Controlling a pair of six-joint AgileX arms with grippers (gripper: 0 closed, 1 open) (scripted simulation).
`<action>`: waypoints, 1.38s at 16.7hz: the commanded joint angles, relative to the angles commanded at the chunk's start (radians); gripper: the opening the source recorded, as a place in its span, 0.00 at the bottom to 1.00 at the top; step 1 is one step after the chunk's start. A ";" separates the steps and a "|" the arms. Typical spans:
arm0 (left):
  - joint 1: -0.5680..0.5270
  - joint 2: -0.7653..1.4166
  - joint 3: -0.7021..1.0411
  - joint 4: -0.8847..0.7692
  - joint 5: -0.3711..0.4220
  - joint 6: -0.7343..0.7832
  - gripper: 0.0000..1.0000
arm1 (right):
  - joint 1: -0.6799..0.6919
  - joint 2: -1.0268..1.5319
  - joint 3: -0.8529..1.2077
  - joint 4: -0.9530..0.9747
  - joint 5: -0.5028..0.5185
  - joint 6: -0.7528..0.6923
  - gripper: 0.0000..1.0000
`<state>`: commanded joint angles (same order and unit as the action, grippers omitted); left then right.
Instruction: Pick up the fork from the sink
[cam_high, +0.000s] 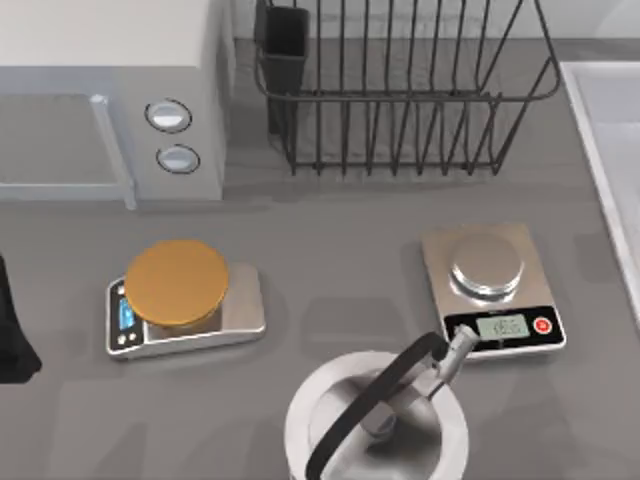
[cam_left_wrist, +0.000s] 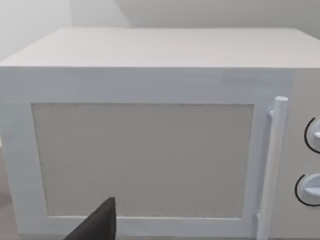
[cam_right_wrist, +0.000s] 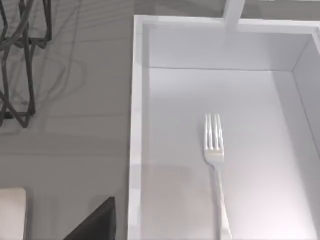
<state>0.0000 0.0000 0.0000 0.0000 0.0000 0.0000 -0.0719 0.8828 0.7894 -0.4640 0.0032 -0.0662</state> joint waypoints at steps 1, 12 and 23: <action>0.000 0.000 0.000 0.000 0.000 0.000 1.00 | -0.008 0.103 0.091 -0.054 0.000 -0.008 1.00; 0.000 0.000 0.000 0.000 0.000 0.000 1.00 | -0.097 1.191 1.056 -0.630 0.002 -0.085 1.00; 0.000 0.000 0.000 0.000 0.000 0.000 1.00 | -0.129 1.581 1.404 -0.836 0.003 -0.112 1.00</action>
<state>0.0000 0.0000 0.0000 0.0000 0.0000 0.0000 -0.2004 2.4635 2.1931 -1.3003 0.0059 -0.1781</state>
